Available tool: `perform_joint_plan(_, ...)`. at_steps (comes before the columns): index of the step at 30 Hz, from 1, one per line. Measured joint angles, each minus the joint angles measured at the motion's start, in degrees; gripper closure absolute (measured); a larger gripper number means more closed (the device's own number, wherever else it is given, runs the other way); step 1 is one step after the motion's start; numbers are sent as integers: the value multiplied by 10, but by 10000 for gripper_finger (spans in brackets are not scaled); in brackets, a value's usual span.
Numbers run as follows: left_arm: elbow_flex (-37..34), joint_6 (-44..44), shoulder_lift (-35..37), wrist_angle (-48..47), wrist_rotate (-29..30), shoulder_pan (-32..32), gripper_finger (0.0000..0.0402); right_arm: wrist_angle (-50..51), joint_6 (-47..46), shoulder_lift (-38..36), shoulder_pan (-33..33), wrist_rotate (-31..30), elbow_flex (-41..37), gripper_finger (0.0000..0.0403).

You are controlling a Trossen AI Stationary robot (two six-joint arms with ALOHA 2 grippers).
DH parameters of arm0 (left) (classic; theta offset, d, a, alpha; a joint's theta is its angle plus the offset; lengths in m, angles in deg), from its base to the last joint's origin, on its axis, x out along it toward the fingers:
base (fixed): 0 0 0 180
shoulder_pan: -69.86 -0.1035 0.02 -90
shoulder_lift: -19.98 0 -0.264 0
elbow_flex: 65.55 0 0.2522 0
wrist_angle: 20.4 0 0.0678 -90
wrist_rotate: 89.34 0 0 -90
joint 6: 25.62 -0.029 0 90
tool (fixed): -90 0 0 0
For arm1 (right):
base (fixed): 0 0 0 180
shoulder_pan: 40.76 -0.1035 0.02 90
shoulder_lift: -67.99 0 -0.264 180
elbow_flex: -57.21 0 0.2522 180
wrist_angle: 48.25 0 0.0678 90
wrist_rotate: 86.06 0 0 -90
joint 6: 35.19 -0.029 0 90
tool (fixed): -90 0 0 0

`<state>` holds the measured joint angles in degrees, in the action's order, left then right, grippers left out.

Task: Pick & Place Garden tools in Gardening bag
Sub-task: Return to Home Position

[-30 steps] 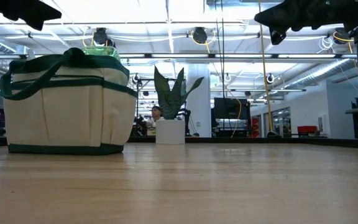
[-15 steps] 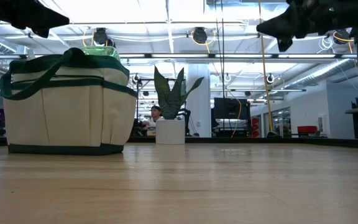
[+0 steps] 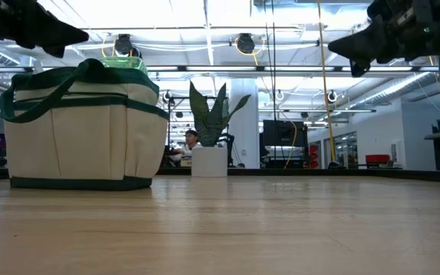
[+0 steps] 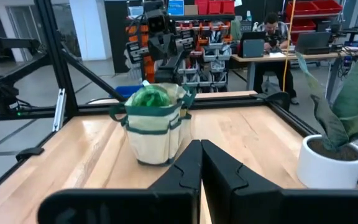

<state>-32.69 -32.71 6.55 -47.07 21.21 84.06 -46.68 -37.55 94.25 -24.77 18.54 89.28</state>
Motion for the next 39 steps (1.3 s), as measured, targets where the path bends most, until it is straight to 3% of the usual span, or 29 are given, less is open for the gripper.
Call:
perform_joint_plan(6, -28, -6, 0, 53, -1, 0, 384, 0, -2, -33, 0, -13, -29, 403)
perform_joint_plan(12, -60, -14, 0, 91, -1, 0, 398, 0, -4, -63, 0, -11, -52, 403)
perform_joint_plan(39, -161, 0, 0, 224, -1, 0, 388, 1, -14, -174, 0, -4, -129, 403)
